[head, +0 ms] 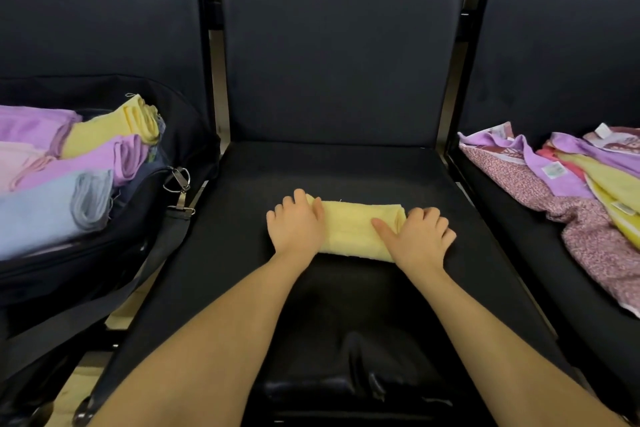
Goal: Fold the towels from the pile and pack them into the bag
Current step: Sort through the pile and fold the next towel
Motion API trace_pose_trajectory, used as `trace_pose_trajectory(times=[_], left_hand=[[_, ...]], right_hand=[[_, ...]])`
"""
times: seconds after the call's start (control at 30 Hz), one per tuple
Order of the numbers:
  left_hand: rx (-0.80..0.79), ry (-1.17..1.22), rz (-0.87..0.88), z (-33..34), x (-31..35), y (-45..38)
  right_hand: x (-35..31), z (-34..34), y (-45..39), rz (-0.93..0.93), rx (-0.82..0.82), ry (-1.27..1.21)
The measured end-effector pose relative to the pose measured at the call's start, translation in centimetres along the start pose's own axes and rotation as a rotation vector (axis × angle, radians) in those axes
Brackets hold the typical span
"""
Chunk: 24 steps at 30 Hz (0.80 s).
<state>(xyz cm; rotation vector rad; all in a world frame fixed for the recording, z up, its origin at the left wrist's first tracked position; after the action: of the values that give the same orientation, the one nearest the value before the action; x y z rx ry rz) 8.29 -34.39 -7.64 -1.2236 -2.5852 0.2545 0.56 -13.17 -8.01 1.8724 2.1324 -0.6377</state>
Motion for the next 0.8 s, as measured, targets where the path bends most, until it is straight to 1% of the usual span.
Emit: trace_pose_trajectory(times=[0.1,0.17,0.27,0.37,0.47,0.57,0.6,0.7,0.8], left_hand=[[-0.049,-0.103,0.068,0.3,0.5,1.0],[-0.088,-0.152,0.069,0.6,0.7,1.4],[-0.128,-0.094,0.05,0.8,0.9,1.5],[-0.12,-0.019,0.05,0.3,0.3,1.4],[-0.061,0.061,0.043,-1.3,-0.7,1.4],[0.038,0.125,0.049,-4.1,-1.8,1.6],[0.066,0.156,0.055,-5.1,-2.3,1.7],[0.147,0.213,0.087,-8.7,-3.9,2.1],[0.242,0.243,0.097,-12.7,-6.4,2.8]], right_hand=[[0.3,0.1,0.0,0.029,0.039,-0.009],[0.0,0.5,0.0,0.034,0.022,-0.007],[-0.5,0.9,0.3,0.052,-0.001,-0.044],[-0.9,0.8,1.0,0.048,0.024,-0.148],[-1.5,0.3,1.8,0.04,0.023,-0.309],[-3.0,-1.1,3.0,0.007,0.017,-0.567],[-3.8,-1.7,3.5,-0.012,0.017,-0.619],[-6.5,-3.9,4.8,-0.078,0.022,-0.721],[-9.6,-5.2,6.1,-0.118,-0.02,-0.832]])
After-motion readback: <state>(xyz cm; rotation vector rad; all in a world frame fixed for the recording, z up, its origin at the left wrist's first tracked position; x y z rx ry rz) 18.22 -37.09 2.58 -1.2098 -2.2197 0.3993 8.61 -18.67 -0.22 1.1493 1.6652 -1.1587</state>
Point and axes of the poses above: each hand's wrist, its own y-axis away from the middle knuckle, its own z-axis out of the palm, x = y × z, the point moved 9 cm from there along -y, towards the middle knuckle, and after that the axes turned 11 degrees about -y, right-handed, at the moved point
